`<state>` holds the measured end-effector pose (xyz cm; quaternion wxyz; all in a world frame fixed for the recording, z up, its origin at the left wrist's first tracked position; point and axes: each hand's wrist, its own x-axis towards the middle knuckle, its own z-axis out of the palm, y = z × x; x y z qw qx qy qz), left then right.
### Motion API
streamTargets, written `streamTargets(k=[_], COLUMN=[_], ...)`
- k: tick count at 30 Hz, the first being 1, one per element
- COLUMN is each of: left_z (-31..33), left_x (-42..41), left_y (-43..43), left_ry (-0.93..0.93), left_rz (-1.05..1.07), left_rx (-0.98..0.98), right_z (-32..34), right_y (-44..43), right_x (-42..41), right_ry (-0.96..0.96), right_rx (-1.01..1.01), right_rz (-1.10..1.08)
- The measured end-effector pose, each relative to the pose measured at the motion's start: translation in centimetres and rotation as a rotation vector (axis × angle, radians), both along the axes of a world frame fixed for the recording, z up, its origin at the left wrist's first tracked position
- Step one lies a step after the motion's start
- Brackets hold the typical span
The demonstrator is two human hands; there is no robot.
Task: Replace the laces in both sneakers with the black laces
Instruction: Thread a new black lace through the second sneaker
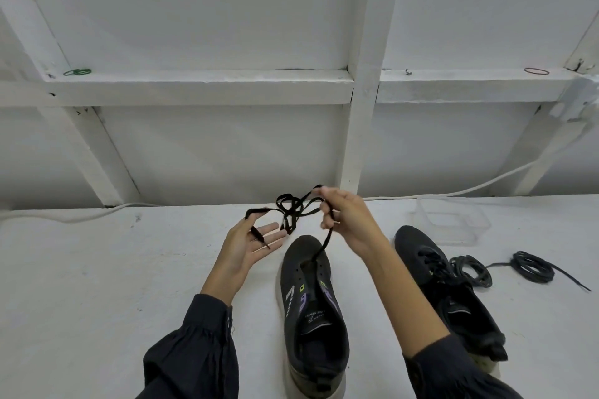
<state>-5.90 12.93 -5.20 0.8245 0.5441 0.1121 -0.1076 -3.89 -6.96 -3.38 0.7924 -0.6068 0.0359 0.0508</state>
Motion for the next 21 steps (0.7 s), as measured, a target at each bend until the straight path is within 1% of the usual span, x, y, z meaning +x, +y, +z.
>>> streamTargets(k=[3, 6, 8, 11, 13, 16, 19, 21], left_z=[-1.2, -2.2, -2.4, -2.2, -2.1, -1.8, -1.9, -2.1], left_x=[0.0, 0.2, -0.2, -1.3, -1.8, -2.5, -2.7, -2.7], left_y=[0.2, -0.6, -1.7, -3.6, -4.6, -5.2, -4.9, -4.6], left_ry=[0.046, 0.09, 0.073, -0.015, -0.084, -0.154, -0.215, -0.234], left_rz=[0.023, 0.009, -0.017, -0.053, -0.131, -0.229, -0.253, -0.246], left_rx=[0.002, 0.076, 0.123, 0.226, 0.291, 0.274, 0.282, 0.322], right_z=[0.6, 0.4, 0.1, -0.2, -0.4, -0.8, -1.6, -2.3], right_y=[-1.1, -1.0, -0.5, 0.4, 0.8, 1.2, 0.5, -0.1], right_x=[0.2, 0.2, 0.2, 0.3, 0.3, 0.2, 0.6, 0.8], right_ry=[0.065, 0.167, 0.223, 0.271, 0.292, 0.304, 0.291, 0.288], right_rx=[0.24, 0.448, 0.575, 0.721, 0.784, 0.839, 0.846, 0.808], right_rz=[-0.06, -0.046, -0.032, -0.003, 0.016, 0.01, -0.051, -0.097])
